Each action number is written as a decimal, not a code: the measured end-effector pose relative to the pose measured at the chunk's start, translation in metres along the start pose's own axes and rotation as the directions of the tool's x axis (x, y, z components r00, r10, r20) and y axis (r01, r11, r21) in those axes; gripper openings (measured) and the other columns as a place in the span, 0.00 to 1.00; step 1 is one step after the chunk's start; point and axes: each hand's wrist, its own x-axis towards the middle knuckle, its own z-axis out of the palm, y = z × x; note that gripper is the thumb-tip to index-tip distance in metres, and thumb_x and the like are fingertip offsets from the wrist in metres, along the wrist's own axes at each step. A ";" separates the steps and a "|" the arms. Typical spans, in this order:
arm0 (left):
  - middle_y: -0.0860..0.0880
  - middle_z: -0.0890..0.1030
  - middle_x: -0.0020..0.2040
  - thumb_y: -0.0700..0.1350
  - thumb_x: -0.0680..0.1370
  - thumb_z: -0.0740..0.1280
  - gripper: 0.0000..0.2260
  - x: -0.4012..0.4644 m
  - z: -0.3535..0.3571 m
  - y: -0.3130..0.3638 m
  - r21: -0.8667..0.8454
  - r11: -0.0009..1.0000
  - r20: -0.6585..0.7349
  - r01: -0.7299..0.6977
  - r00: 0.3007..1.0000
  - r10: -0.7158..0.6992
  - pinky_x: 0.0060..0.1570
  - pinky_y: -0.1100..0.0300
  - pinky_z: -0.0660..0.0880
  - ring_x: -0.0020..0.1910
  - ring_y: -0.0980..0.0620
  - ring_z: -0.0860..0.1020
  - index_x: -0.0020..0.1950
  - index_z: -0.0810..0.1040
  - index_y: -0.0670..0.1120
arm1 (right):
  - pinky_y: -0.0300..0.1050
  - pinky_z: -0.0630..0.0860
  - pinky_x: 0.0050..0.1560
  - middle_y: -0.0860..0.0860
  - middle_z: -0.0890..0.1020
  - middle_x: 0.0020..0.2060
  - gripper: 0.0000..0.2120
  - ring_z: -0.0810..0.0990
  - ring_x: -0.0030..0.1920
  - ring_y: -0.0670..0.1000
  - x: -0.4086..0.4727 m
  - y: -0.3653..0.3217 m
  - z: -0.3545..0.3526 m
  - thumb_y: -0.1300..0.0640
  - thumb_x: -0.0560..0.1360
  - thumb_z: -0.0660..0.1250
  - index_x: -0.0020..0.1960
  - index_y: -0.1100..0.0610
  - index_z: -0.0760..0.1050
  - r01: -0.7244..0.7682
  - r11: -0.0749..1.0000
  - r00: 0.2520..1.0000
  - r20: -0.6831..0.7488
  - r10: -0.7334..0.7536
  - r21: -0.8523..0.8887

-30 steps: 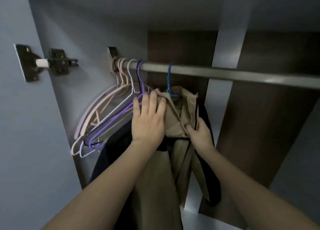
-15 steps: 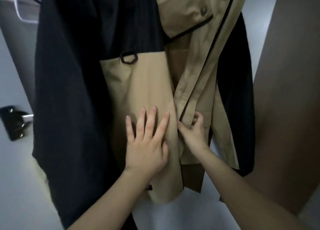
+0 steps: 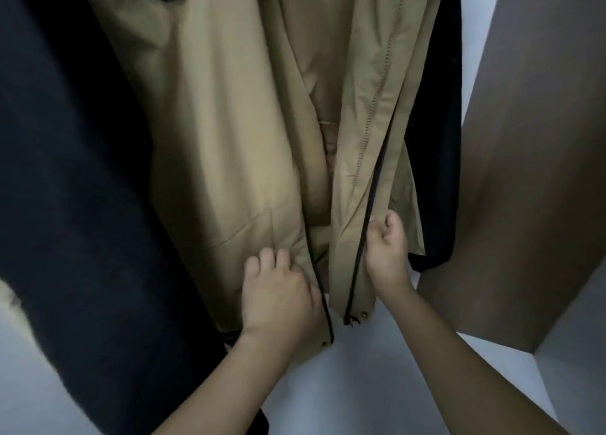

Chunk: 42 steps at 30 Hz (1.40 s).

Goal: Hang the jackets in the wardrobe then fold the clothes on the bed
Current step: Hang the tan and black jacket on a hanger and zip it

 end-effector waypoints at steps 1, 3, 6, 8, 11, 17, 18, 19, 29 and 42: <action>0.48 0.80 0.47 0.56 0.78 0.56 0.16 -0.001 0.002 0.001 -0.022 0.999 0.085 0.033 0.996 -0.031 0.46 0.51 0.59 0.47 0.45 0.73 0.46 0.81 0.49 | 0.33 0.76 0.40 0.42 0.82 0.37 0.07 0.81 0.41 0.42 -0.009 0.000 -0.004 0.57 0.82 0.58 0.47 0.52 0.72 0.009 0.999 0.999 -0.042 -0.007 0.049; 0.49 0.81 0.42 0.56 0.79 0.53 0.18 -0.010 0.014 0.002 -0.118 0.990 0.207 0.072 0.977 -0.046 0.40 0.55 0.61 0.39 0.47 0.74 0.44 0.79 0.49 | 0.29 0.73 0.35 0.38 0.81 0.33 0.07 0.79 0.36 0.36 -0.027 0.004 -0.013 0.57 0.82 0.60 0.46 0.54 0.72 0.004 0.993 0.997 -0.077 0.005 0.114; 0.48 0.82 0.49 0.56 0.78 0.55 0.17 -0.030 0.044 0.001 -0.314 0.936 0.404 0.162 0.914 -0.023 0.39 0.59 0.69 0.45 0.46 0.79 0.50 0.79 0.49 | 0.32 0.76 0.40 0.41 0.84 0.41 0.03 0.82 0.44 0.40 -0.052 0.012 -0.026 0.53 0.78 0.66 0.52 0.51 0.76 -0.042 0.989 0.999 0.032 0.038 0.143; 0.48 0.80 0.58 0.59 0.78 0.55 0.20 -0.047 0.067 0.000 -0.436 0.853 0.565 0.286 0.825 0.012 0.48 0.59 0.74 0.53 0.46 0.78 0.60 0.77 0.50 | 0.33 0.77 0.39 0.42 0.85 0.42 0.10 0.83 0.44 0.42 -0.069 0.022 -0.035 0.50 0.73 0.72 0.53 0.48 0.77 -0.152 0.978 0.984 0.119 0.135 0.142; 0.52 0.73 0.66 0.62 0.78 0.60 0.28 -0.078 0.091 0.003 -0.555 0.587 0.759 0.590 0.648 0.066 0.54 0.60 0.73 0.60 0.49 0.74 0.75 0.66 0.50 | 0.41 0.80 0.42 0.47 0.86 0.42 0.10 0.84 0.46 0.49 -0.097 0.045 -0.043 0.53 0.71 0.74 0.51 0.52 0.80 -0.344 0.939 0.917 0.213 0.338 -0.007; 0.49 0.70 0.65 0.58 0.72 0.72 0.25 -0.101 0.110 0.008 -0.372 -0.386 0.890 0.844 0.442 0.109 0.54 0.50 0.73 0.65 0.45 0.70 0.66 0.72 0.53 | 0.50 0.81 0.45 0.52 0.84 0.51 0.10 0.83 0.50 0.50 -0.112 0.059 -0.043 0.52 0.79 0.66 0.57 0.53 0.80 -0.624 0.765 0.777 0.236 0.584 0.159; 0.51 0.71 0.65 0.55 0.71 0.74 0.24 -0.100 0.111 0.010 -0.345 -0.507 0.882 0.790 0.457 0.111 0.54 0.51 0.72 0.66 0.46 0.69 0.64 0.74 0.52 | 0.55 0.81 0.47 0.52 0.83 0.54 0.14 0.82 0.52 0.52 -0.113 0.060 -0.042 0.49 0.78 0.67 0.60 0.53 0.78 -0.677 0.704 0.735 0.256 0.628 0.216; 0.53 0.73 0.63 0.52 0.69 0.74 0.23 -0.099 0.111 0.011 -0.342 -0.581 0.865 0.739 0.489 0.112 0.55 0.52 0.72 0.67 0.47 0.69 0.63 0.76 0.50 | 0.58 0.81 0.50 0.53 0.82 0.54 0.18 0.81 0.52 0.54 -0.115 0.061 -0.041 0.47 0.76 0.68 0.62 0.54 0.77 -0.711 0.652 0.703 0.265 0.660 0.263; 0.55 0.83 0.38 0.34 0.72 0.74 0.09 -0.120 0.094 0.013 -0.795 -0.113 0.582 0.596 0.802 0.135 0.34 0.70 0.73 0.34 0.60 0.78 0.51 0.82 0.42 | 0.46 0.77 0.52 0.57 0.82 0.55 0.21 0.80 0.53 0.54 -0.135 0.061 -0.059 0.59 0.70 0.70 0.62 0.63 0.76 -0.761 0.575 0.637 0.518 0.571 0.302; 0.48 0.81 0.30 0.40 0.76 0.71 0.07 -0.098 0.084 -0.002 -0.849 -0.091 0.515 0.520 0.854 0.069 0.31 0.62 0.71 0.30 0.52 0.75 0.38 0.81 0.41 | 0.41 0.70 0.38 0.52 0.76 0.32 0.22 0.73 0.30 0.46 -0.134 0.066 -0.072 0.62 0.64 0.76 0.56 0.63 0.75 -0.763 0.646 0.535 0.533 0.656 -0.029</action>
